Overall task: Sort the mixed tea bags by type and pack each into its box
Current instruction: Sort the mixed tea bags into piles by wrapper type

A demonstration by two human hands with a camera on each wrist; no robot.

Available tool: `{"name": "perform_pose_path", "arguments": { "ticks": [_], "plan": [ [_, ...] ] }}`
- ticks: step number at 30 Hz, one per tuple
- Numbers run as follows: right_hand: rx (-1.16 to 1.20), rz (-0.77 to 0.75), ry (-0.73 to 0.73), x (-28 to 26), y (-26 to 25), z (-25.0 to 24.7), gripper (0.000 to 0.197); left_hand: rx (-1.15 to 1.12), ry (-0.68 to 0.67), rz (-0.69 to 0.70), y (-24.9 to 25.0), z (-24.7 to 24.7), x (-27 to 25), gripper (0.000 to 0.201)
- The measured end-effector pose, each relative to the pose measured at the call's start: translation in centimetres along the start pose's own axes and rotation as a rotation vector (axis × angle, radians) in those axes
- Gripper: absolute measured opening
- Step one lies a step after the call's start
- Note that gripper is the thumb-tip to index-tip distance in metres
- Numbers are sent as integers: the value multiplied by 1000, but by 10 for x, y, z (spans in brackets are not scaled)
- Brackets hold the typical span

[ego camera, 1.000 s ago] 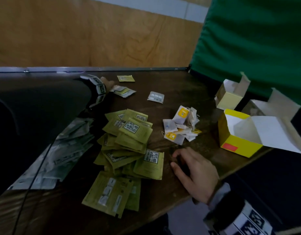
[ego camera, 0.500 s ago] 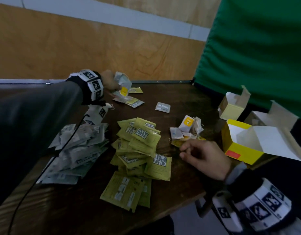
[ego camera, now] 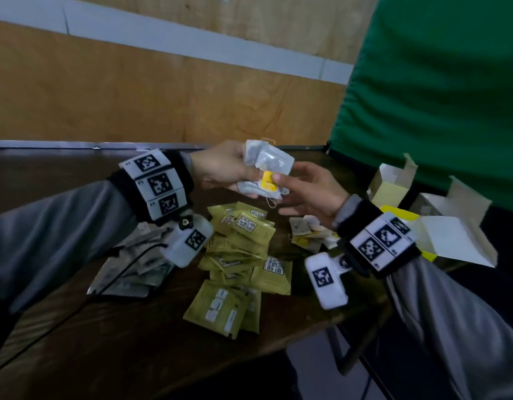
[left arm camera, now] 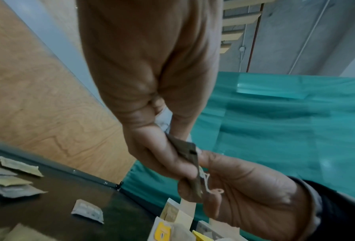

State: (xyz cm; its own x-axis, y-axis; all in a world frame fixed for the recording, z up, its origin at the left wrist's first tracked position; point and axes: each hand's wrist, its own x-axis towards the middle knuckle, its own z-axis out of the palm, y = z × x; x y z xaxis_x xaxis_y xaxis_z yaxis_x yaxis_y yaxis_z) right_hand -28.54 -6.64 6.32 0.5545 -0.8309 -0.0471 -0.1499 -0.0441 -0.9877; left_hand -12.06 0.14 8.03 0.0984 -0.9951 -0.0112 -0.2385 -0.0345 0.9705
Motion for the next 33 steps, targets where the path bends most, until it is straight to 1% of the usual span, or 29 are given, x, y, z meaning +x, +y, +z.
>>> {"name": "perform_pose_path", "arguments": {
  "ticks": [2, 4, 7, 10, 13, 15, 17, 19, 22, 23, 25, 27, 28, 31, 33],
  "plan": [
    [11, -28, 5, -2, 3, 6, 44, -1, -23, -6, -3, 7, -5, 14],
    [25, -43, 31, -4, 6, 8, 36, -37, -47, -31, -8, 7, -7, 13],
    [54, -13, 32, -6, 10, 6, 34, -142, -72, -99, -13, 7, -11, 21],
    [90, 18, 30, -7, 14, 2, 35, -226, -73, -126, -13, 9, -16, 18],
    [156, 37, 48, -7, 15, -1, 28, -207, -28, -125, -14, 11, -18, 16],
    [154, 54, 67, -8, 14, -3, 20, -192, -23, -108, -15, 15, -17, 21],
    [126, 45, 80, -8, 12, -4, 21, -188, -35, -88, -14, 21, -16, 18],
    [90, 19, 66, -8, 11, -4, 29, -181, -54, -80, -11, 26, -13, 16],
    [55, -6, 29, -7, 7, -7, 38, -156, -9, -83, -9, 31, -6, 24],
    [57, -6, 31, -6, 5, -10, 37, -156, 10, -80, -8, 31, -4, 27],
    [84, 4, 43, -5, 4, -19, 28, -177, 26, -70, -6, 33, 2, 29],
    [109, 4, 81, -3, 5, -29, 17, -205, 28, -66, -3, 38, 8, 29],
    [106, 2, 122, -1, 6, -34, 15, -210, 37, -64, -2, 41, 13, 29],
    [36, -14, 270, 4, 9, -51, 15, -172, 68, -57, 0, 53, 28, 27],
    [-22, 0, 343, 5, 12, -62, 16, -147, 75, -58, -1, 62, 38, 25]
  ]
}}
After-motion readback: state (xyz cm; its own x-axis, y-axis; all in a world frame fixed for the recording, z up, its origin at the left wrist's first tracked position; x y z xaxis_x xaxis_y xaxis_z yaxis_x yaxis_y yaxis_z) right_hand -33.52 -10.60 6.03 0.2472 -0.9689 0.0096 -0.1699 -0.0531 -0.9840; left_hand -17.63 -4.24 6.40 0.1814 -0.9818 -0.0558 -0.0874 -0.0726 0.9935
